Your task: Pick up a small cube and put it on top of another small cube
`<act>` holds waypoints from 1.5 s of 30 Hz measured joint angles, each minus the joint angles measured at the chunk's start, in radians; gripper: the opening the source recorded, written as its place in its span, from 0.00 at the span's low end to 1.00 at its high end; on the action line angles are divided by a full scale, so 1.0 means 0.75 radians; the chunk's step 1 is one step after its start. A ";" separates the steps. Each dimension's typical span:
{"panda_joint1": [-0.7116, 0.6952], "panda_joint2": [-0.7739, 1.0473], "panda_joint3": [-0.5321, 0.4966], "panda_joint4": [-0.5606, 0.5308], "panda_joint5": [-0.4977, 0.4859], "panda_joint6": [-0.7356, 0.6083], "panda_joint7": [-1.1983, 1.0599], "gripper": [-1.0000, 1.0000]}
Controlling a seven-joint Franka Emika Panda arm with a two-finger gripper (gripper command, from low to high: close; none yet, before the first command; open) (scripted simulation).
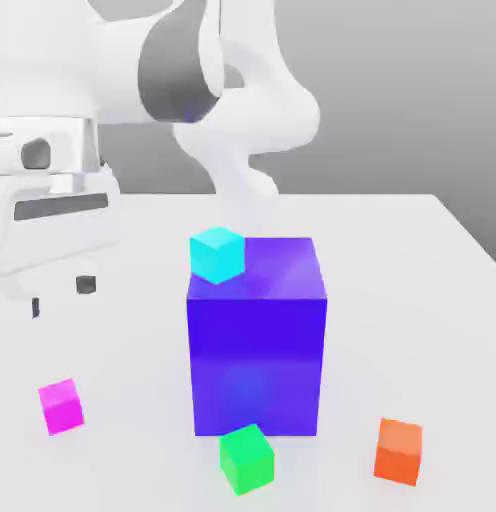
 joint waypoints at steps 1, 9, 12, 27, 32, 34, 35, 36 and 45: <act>0.010 0.023 -0.023 -0.006 0.020 0.010 -0.069 0.50; 0.025 0.240 -0.125 -0.053 0.267 0.078 -0.684 0.50; -0.032 0.326 -0.090 -0.068 0.374 0.098 -0.924 0.50; -0.544 0.797 0.412 -0.033 0.942 0.299 -1.882 0.50; -0.574 0.823 0.450 -0.024 0.980 0.315 -1.911 0.00; -0.589 0.835 0.468 -0.019 1.000 0.324 -1.927 0.00; -0.571 0.821 0.446 -0.025 0.979 0.314 -1.910 0.00; -0.537 0.792 0.403 -0.036 0.937 0.296 -1.878 0.00; -0.217 0.522 0.091 -0.123 0.485 0.158 -1.582 0.00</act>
